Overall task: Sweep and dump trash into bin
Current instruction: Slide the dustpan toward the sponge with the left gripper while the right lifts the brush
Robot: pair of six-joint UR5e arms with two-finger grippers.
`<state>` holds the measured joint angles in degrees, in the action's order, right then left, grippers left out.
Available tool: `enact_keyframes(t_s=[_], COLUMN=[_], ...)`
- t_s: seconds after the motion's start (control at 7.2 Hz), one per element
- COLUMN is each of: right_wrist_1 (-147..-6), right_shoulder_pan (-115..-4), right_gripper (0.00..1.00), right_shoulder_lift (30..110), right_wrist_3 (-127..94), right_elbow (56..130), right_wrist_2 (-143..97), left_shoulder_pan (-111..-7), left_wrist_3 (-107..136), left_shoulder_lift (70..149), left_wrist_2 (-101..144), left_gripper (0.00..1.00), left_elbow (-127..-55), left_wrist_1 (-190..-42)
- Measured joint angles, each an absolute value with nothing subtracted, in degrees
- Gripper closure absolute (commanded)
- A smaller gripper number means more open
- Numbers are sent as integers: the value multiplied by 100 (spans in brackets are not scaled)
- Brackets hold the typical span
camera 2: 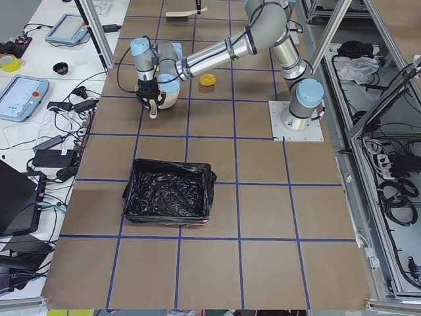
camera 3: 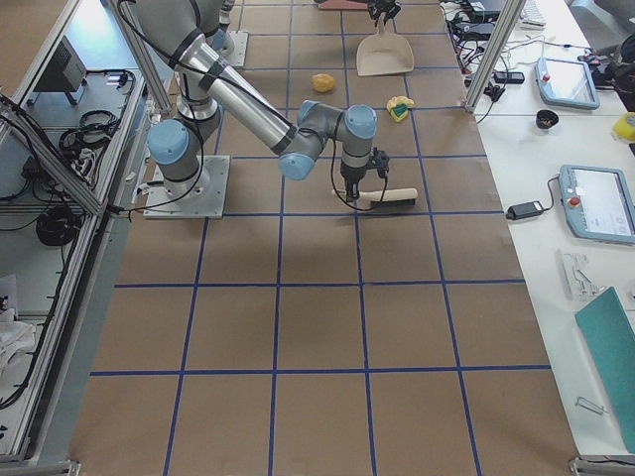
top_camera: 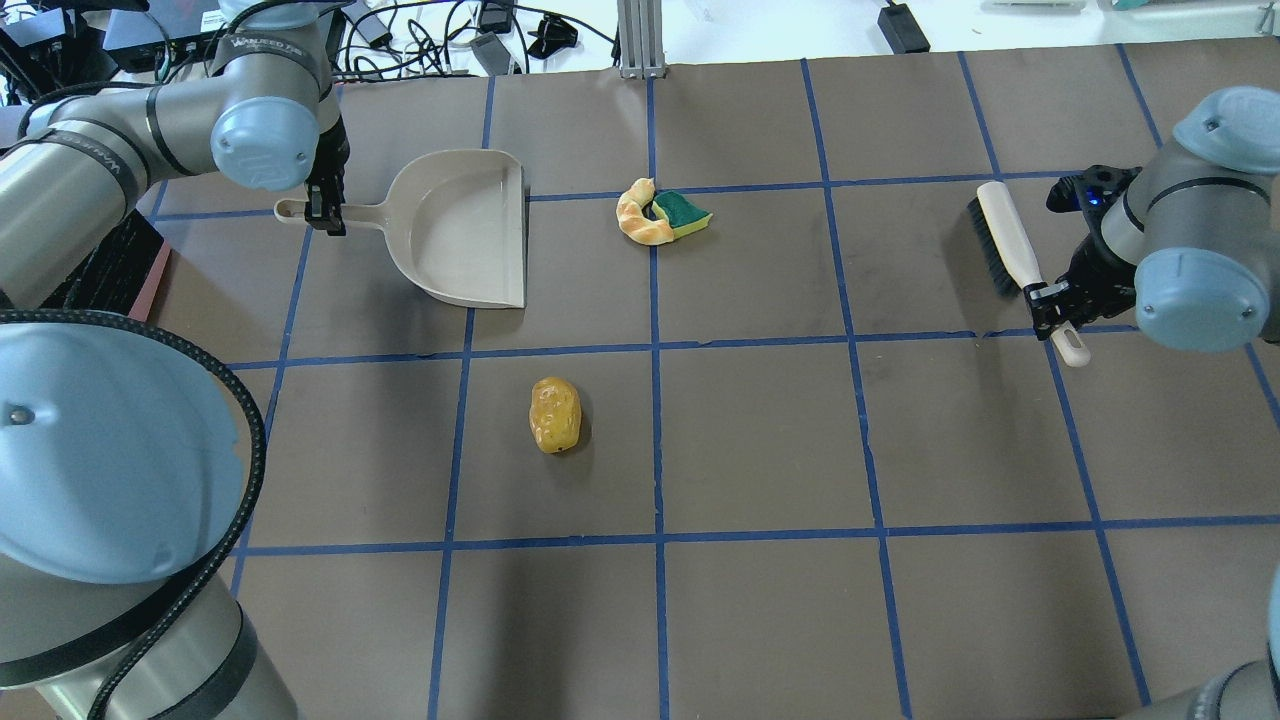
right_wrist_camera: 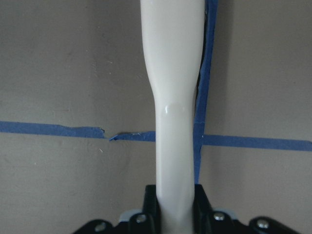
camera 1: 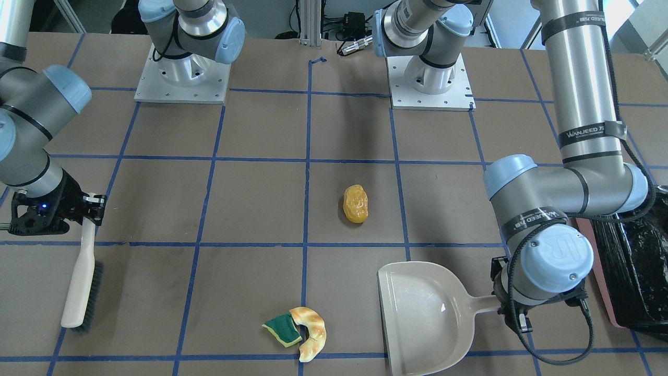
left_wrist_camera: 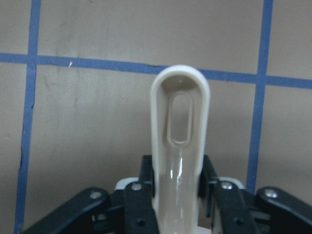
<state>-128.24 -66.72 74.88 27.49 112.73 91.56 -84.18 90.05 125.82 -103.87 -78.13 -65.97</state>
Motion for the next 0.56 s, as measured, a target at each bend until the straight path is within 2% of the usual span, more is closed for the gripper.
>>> enact_keyframes(t_s=[0.56], right_wrist_1=[-12881], right_shoulder_pan=[-6829], right_gripper=[100], right_shoulder_lift=[7654], right_wrist_3=[2684], right_elbow=[11228], right_wrist_2=[9145], left_shoulder_pan=[-8766], left_wrist_3=[9641], left_shoulder_lift=[13098], left_wrist_2=[-10171], left_gripper=[100], left_elbow=[-6969], left_wrist_1=[-7135])
